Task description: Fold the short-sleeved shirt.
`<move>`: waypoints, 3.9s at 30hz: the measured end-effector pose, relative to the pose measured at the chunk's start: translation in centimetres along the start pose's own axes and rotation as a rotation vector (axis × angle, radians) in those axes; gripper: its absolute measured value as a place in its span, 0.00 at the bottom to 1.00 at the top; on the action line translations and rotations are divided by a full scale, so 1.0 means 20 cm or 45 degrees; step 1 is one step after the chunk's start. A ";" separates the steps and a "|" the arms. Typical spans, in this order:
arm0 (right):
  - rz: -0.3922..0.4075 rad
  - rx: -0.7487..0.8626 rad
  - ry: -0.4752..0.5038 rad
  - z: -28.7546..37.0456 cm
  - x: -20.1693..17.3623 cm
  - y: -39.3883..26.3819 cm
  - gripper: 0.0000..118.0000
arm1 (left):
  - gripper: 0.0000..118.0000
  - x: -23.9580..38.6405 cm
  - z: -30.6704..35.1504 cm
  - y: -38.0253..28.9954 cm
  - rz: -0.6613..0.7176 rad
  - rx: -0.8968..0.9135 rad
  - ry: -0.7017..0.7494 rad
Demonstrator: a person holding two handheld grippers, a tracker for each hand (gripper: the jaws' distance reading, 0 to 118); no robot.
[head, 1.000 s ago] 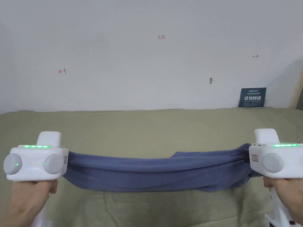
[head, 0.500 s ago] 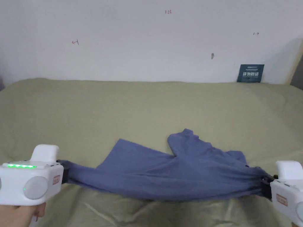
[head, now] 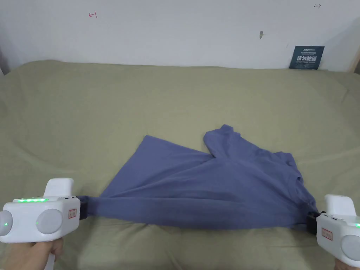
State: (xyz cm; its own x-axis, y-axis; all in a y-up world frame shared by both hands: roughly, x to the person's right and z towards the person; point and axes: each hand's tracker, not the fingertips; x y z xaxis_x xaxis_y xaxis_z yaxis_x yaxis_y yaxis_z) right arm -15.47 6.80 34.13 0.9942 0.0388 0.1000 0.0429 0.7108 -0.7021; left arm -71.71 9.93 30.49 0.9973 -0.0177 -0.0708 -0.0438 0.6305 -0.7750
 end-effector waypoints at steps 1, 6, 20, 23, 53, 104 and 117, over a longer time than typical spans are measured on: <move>0.003 0.000 0.001 0.01 0.01 0.01 0.05 | 0.06 -0.01 0.00 0.00 0.004 -0.001 -0.005; -0.044 0.011 -0.012 0.11 0.00 0.07 0.65 | 0.84 -0.05 0.05 0.02 0.007 0.033 -0.037; 0.054 0.170 0.221 0.38 -0.45 0.11 0.00 | 0.00 -0.24 0.17 -0.03 0.157 0.007 -0.062; 0.080 0.169 0.225 0.33 -0.50 0.09 0.00 | 0.00 -0.23 0.12 0.02 0.124 -0.008 -0.059; 0.181 0.075 0.217 -0.29 -0.43 0.68 0.00 | 0.05 -0.01 -0.15 0.11 -0.103 -0.183 -0.134; 0.090 0.732 -0.069 1.10 0.19 1.56 0.01 | 0.06 0.40 0.85 1.43 -0.156 0.477 -0.009; 0.020 0.792 -0.094 0.98 0.13 2.00 0.01 | 0.05 0.42 0.98 1.82 -0.182 0.567 0.177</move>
State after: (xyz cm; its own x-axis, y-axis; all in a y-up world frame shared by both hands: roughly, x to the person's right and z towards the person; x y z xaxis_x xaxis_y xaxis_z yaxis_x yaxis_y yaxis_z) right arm -13.13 49.22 20.14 0.9839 0.0850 0.1571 -0.0588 0.9846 -0.1644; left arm -63.74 47.97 14.07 0.9730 -0.2124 -0.0902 0.1521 0.8845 -0.4410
